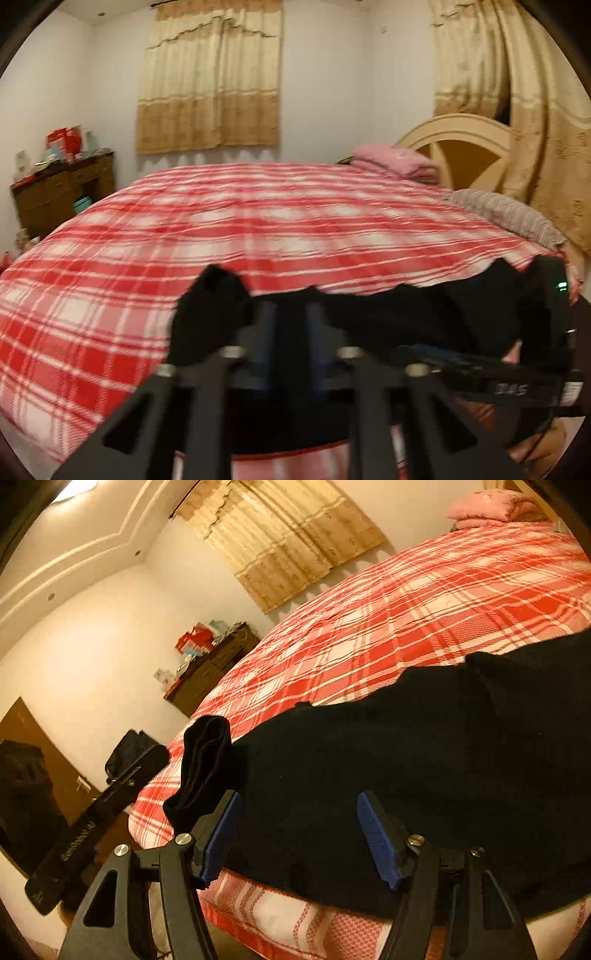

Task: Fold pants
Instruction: 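Grasp the pants end with the right tool and lift it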

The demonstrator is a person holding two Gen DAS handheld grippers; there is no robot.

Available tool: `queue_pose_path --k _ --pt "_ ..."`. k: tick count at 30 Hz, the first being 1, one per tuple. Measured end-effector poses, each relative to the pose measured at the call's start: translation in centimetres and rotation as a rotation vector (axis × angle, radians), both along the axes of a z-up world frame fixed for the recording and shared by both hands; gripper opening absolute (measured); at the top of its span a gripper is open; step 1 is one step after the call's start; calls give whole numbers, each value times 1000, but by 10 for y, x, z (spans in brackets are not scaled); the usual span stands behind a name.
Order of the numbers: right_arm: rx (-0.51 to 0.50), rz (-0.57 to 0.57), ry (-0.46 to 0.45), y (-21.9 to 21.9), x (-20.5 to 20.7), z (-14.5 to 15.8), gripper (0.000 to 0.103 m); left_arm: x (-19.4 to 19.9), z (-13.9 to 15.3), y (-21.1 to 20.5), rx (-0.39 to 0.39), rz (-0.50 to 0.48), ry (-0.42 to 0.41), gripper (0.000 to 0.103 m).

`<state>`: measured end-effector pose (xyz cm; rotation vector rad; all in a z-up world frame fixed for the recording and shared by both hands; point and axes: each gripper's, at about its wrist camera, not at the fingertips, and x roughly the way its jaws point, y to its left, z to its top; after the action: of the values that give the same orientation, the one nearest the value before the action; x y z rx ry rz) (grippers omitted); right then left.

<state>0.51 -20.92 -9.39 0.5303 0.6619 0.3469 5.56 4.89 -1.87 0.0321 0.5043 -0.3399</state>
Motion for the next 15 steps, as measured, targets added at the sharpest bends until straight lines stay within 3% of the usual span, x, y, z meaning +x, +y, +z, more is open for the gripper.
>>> queue_pose_path --k 1,2,7,9,11,15 --pt "-1 15 0 5 1 -2 67 0 0 14 3 43 -13 61" --pt "2 27 7 9 2 -5 67 -4 1 27 -5 71 -30 72" --pt "-52 61 -4 26 3 -10 67 -5 -5 92 -52 202 -24 92" --pt "-54 62 -3 27 5 -11 67 -4 -14 99 -83 211 13 92" --pt "-46 60 -1 27 6 -12 67 -8 -18 91 -103 151 18 92" --pt "28 94 7 25 6 -5 67 -18 -25 46 89 43 -48 92"
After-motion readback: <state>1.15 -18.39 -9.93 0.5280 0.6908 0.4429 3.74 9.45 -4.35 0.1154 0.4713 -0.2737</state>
